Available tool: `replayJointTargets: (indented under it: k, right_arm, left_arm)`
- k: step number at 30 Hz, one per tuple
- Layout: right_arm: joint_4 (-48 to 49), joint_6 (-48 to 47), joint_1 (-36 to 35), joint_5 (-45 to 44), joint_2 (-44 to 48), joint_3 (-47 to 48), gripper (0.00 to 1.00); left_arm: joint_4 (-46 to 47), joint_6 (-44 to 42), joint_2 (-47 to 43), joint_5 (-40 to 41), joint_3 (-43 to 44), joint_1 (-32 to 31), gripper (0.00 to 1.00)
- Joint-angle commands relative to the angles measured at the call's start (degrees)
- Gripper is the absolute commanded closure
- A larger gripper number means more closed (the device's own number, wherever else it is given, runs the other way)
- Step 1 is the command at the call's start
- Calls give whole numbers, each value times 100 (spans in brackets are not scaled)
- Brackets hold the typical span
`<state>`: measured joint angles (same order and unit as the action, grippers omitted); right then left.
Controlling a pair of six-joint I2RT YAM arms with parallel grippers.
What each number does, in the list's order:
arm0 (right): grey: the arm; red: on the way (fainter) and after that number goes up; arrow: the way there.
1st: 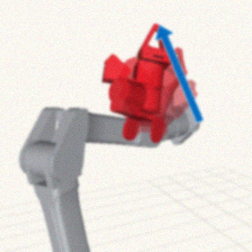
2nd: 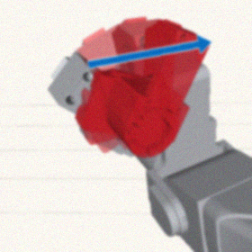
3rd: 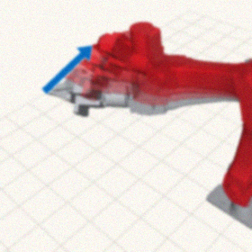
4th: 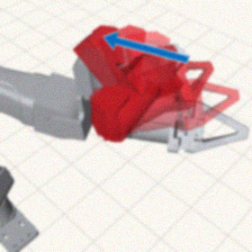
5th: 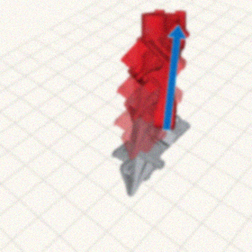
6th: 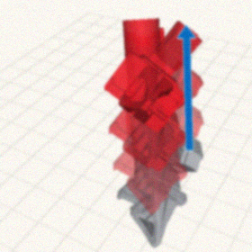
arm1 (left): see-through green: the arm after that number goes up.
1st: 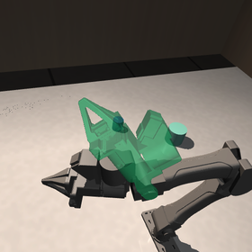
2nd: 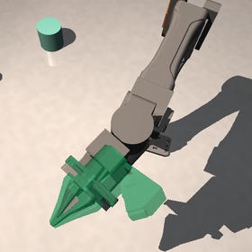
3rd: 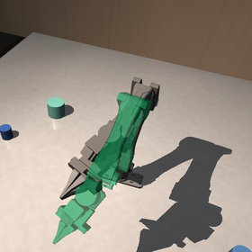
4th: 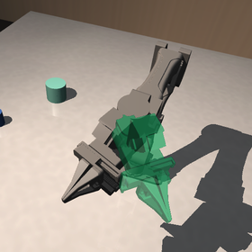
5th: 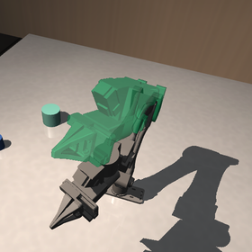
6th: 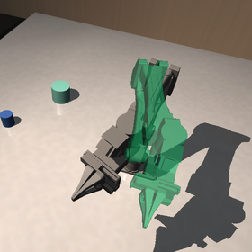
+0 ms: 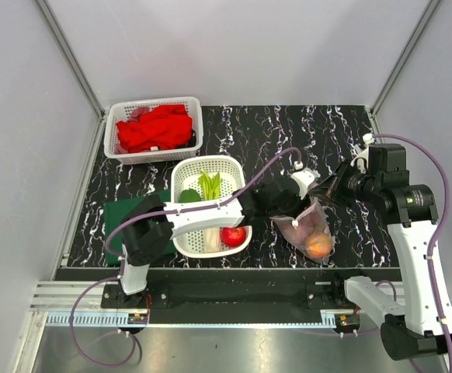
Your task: Open the zip-top bag and remove the fake food
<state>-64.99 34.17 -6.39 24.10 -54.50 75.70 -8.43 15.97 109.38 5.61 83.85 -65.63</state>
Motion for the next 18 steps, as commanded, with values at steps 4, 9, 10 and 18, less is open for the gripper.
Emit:
replayJointTargets:
  k: [4, 9, 10, 18]
  right_arm:
    - [171, 72, -11, 69, 141, -143, 100]
    - [127, -60, -11, 104, 133, -170, 100]
    - [118, -69, -11, 113, 124, -170, 100]
    - [74, -279, -11, 165, 71, -117, 100]
  left_arm:
    - [324, -199, 417, 283, 70, -12, 38]
    - [193, -349, 811, 55, 122, 6, 29]
    - [70, -322, 874, -67, 148, 23, 29]
    - [70, -252, 1059, -95, 113, 32, 54]
